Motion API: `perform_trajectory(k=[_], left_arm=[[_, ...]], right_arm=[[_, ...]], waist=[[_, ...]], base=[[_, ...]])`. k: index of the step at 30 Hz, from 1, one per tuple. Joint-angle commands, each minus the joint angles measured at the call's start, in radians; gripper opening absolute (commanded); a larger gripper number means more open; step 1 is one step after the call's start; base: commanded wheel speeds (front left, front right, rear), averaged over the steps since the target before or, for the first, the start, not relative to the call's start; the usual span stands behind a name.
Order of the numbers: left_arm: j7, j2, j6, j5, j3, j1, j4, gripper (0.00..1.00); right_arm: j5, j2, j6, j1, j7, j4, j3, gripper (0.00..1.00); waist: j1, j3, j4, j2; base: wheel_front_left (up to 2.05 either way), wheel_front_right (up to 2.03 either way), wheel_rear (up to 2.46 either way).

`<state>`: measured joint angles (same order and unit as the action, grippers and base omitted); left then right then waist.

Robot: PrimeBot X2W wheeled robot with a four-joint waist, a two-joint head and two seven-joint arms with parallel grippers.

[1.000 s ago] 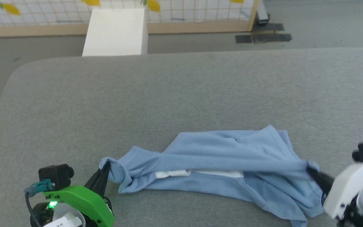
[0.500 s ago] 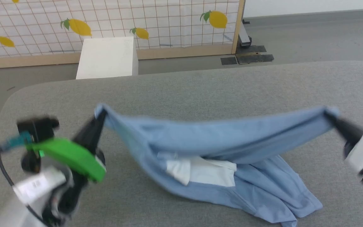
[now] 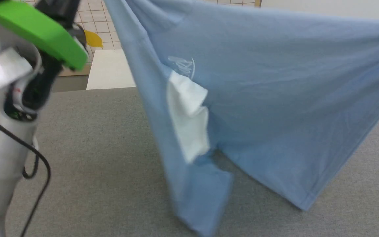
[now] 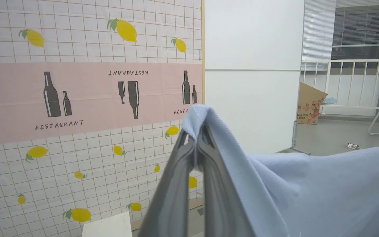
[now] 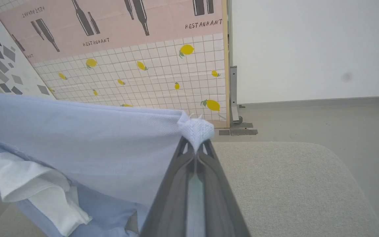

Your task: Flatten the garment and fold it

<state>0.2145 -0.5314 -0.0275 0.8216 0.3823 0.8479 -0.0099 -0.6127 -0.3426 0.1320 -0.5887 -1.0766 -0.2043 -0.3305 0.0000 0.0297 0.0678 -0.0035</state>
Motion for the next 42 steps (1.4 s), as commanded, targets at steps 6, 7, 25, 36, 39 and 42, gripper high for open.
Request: perform_trajectory(k=[6,7,25,36,39,42], left_arm=[[0.020,-0.018,0.008,-0.025,-0.021,0.114,0.088,0.00],[0.023,-0.022,0.009,-0.025,-0.025,0.127,0.101,0.00],[0.122,-0.132,0.061,-0.098,-0.048,0.557,0.325,0.00],[-0.070,-0.128,0.098,-0.240,-0.044,0.941,0.493,0.00],[-0.110,-0.124,0.111,-0.241,-0.045,0.973,0.538,0.00],[-0.139,-0.120,0.127,-0.235,-0.035,0.969,0.584,0.00]], right_arm=[[0.008,-0.004,-0.001,-0.074,-0.034,0.012,-0.003,0.00],[0.012,-0.004,-0.001,-0.082,-0.042,0.013,0.001,0.00],[0.319,0.111,-0.001,-0.516,-0.044,0.109,0.150,0.00],[0.570,0.247,-0.001,-0.926,0.209,0.306,0.092,0.00],[0.602,0.259,-0.001,-0.969,0.270,0.338,0.086,0.00],[0.608,0.267,-0.001,-0.974,0.302,0.376,0.086,0.00]], waist=[[0.0000,-0.025,0.005,0.0035],[0.0000,-0.033,0.005,0.0035],[0.0000,-0.499,0.052,0.0035],[0.0000,-0.696,0.066,0.0035],[0.0000,-0.721,0.058,0.0035],[0.0000,-0.736,0.045,0.0035]], base=[[0.00,0.00,0.00],[0.00,0.00,0.00],[0.00,0.00,0.00],[0.00,0.00,0.00],[0.00,0.00,0.00],[0.00,0.00,0.00]])
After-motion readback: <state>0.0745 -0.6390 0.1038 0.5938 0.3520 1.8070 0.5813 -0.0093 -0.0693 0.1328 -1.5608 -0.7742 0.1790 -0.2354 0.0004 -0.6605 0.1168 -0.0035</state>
